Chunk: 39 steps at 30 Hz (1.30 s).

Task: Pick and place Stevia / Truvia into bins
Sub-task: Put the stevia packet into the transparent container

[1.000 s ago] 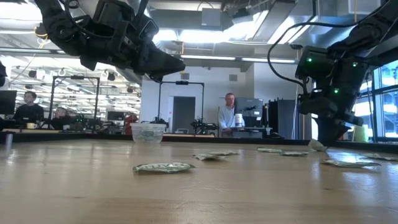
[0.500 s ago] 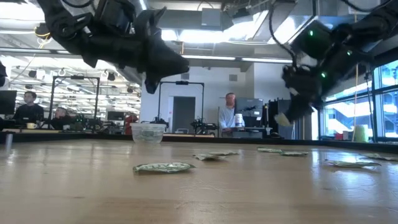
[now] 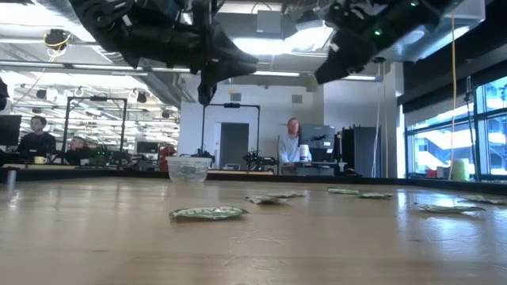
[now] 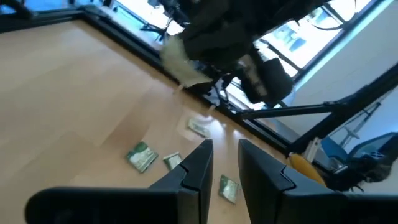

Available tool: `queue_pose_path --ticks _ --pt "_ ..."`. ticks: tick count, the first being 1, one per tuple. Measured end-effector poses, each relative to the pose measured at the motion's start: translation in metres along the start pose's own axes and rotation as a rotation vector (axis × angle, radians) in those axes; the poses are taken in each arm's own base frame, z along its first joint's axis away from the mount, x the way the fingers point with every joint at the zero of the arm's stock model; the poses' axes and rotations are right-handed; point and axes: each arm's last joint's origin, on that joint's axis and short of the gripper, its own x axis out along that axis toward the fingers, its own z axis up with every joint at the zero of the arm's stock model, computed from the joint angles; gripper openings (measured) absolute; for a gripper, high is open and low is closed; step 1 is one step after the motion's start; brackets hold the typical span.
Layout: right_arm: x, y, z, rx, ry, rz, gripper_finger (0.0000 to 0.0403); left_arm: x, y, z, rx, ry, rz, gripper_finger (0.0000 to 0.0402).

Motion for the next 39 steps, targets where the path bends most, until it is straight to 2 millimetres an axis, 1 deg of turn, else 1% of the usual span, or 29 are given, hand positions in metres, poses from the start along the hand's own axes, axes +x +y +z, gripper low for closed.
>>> queue_pose_path --ticks 3,6,11,15,20,25,31,35,39 --pt "0.010 0.005 0.009 -0.050 0.009 0.001 0.0000 0.002 -0.006 0.002 0.048 -0.003 -0.014 0.0071" --pt "0.022 0.013 0.015 -0.130 0.028 -0.002 0.0000 0.004 -0.008 0.002 0.078 -0.011 0.024 0.0071" --pt "0.039 0.031 0.024 -0.262 0.077 -0.126 0.0000 0.003 -0.003 -0.002 0.110 0.012 0.119 0.0071" --pt "0.047 0.044 0.032 -0.338 0.098 -0.200 0.0000 0.003 0.000 -0.005 0.133 0.021 0.192 0.0071" --pt "0.052 0.052 0.044 -0.337 0.081 -0.208 0.0000 0.002 0.002 -0.004 0.143 -0.005 0.242 0.0071" --pt "0.057 0.055 0.052 -0.335 0.074 -0.211 0.0000 0.002 0.002 -0.004 0.143 0.009 0.220 0.0071" --pt "0.061 0.057 0.051 -0.348 0.094 -0.206 0.0000 0.003 0.001 -0.005 0.145 0.025 0.187 0.0072" --pt "0.061 0.057 0.049 -0.356 0.111 -0.202 0.0000 0.003 0.001 -0.004 0.174 0.022 0.185 0.0087" --pt "0.060 0.057 0.050 -0.354 0.108 -0.203 0.0000 0.002 0.002 -0.003 0.158 0.008 0.202 0.0118"
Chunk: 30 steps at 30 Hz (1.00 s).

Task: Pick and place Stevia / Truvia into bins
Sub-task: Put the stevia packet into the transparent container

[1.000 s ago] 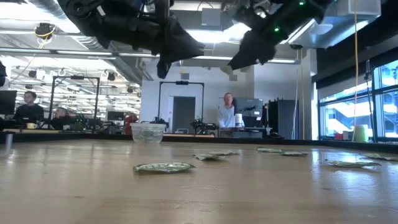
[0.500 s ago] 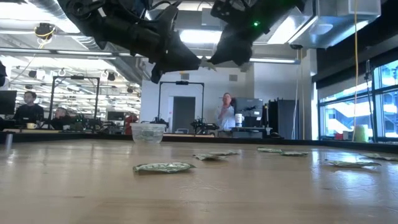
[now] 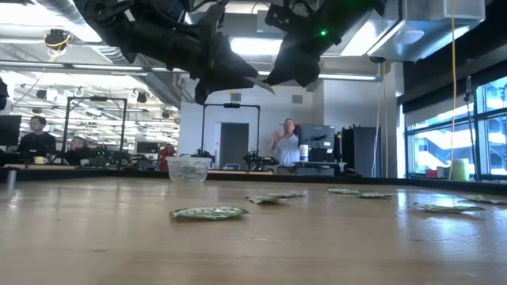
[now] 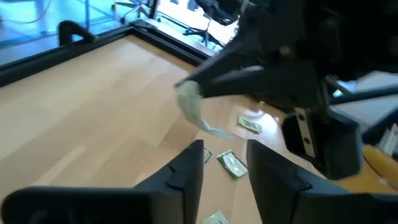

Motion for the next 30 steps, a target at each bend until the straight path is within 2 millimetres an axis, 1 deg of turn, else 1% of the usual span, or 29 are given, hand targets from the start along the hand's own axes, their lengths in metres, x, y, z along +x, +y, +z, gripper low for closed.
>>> queue_pose_path --ticks 5,10,24,30 --pt "0.0000 0.0000 0.0001 0.001 -0.001 0.000 0.0000 -0.0001 0.0025 0.0011 -0.112 -0.038 0.074 0.0151" --pt "0.0000 -0.0001 0.0001 0.001 -0.001 0.000 0.0000 -0.0001 0.0028 0.0013 -0.139 -0.045 0.084 0.0164" --pt "-0.0004 -0.0014 0.0045 0.033 -0.043 -0.001 0.0000 -0.0003 0.0015 0.0042 -0.168 -0.075 0.069 0.0163" --pt "-0.0016 0.0002 0.0060 0.035 -0.060 0.018 0.0000 -0.0004 0.0012 0.0055 -0.168 -0.090 0.069 0.0147"
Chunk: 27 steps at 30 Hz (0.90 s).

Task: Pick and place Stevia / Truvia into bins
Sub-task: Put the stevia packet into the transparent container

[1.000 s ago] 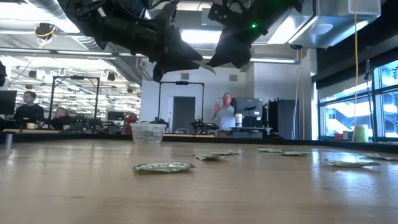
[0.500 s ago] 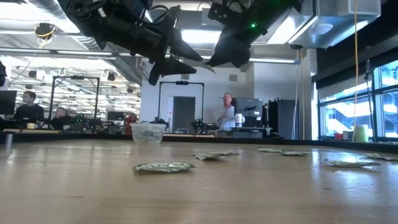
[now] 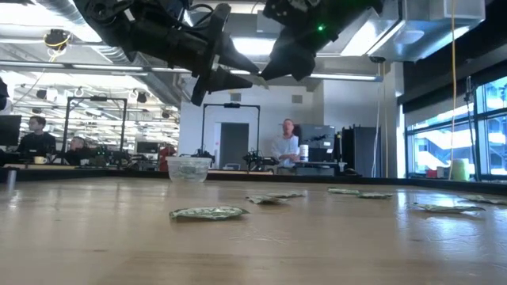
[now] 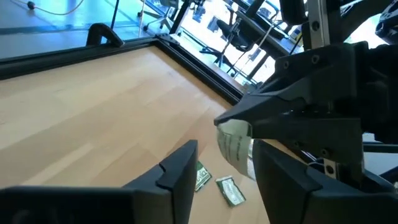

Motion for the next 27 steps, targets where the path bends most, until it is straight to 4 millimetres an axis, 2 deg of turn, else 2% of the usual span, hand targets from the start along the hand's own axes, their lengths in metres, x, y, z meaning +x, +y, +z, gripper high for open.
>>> queue_pose_path --ticks 7,17,20,27 --pt "-0.001 0.001 0.000 0.003 -0.003 0.002 0.0000 0.000 0.000 0.000 0.001 -0.005 0.008 0.0109" --pt "-0.003 0.003 0.002 -0.005 -0.008 0.007 0.0005 0.000 0.001 0.000 0.067 -0.001 0.015 0.0011" --pt "-0.003 0.003 0.001 -0.007 -0.005 0.006 0.0033 0.000 0.001 -0.001 0.081 -0.001 0.022 0.0008" --pt "-0.021 -0.013 -0.004 0.048 0.086 -0.085 0.0141 -0.001 0.016 0.004 0.086 0.044 0.061 0.0006"
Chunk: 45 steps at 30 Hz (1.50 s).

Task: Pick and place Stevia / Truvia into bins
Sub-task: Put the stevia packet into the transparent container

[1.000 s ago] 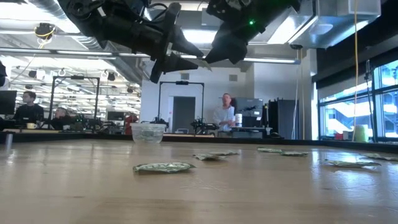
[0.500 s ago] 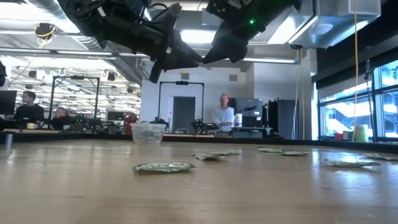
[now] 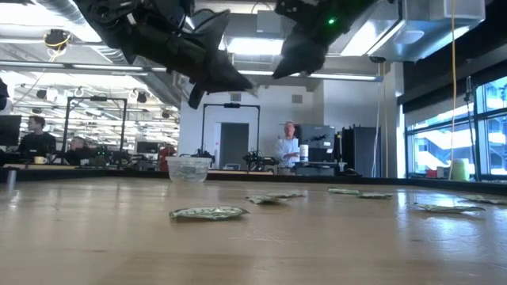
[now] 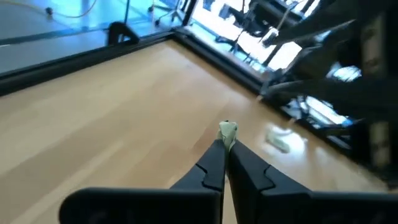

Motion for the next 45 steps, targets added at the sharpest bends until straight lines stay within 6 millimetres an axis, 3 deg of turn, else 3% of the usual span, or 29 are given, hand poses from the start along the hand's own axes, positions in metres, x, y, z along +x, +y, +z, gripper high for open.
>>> queue_pose_path --ticks 4,9,17,21,33,45 --pt "-0.020 -0.015 -0.012 0.062 0.079 0.092 0.0172 -0.006 0.021 0.009 -0.006 0.039 0.077 0.0005" --pt "-0.041 -0.027 -0.034 0.156 0.173 0.153 0.0178 -0.022 0.053 0.022 -0.002 0.074 0.230 0.0006" --pt "-0.050 -0.021 -0.086 0.238 0.171 0.150 0.0179 -0.038 0.105 0.030 -0.093 0.138 0.418 0.0006" --pt "-0.054 -0.021 -0.100 0.308 0.085 0.142 0.0179 -0.037 0.122 0.028 -0.140 0.167 0.440 0.0007" --pt "-0.059 -0.023 -0.111 0.372 0.007 0.134 0.0179 -0.024 0.147 0.010 -0.177 0.264 0.498 0.0008" --pt "-0.058 -0.022 -0.111 0.370 0.010 0.134 0.0179 -0.022 0.151 0.006 -0.162 0.286 0.507 0.0017"
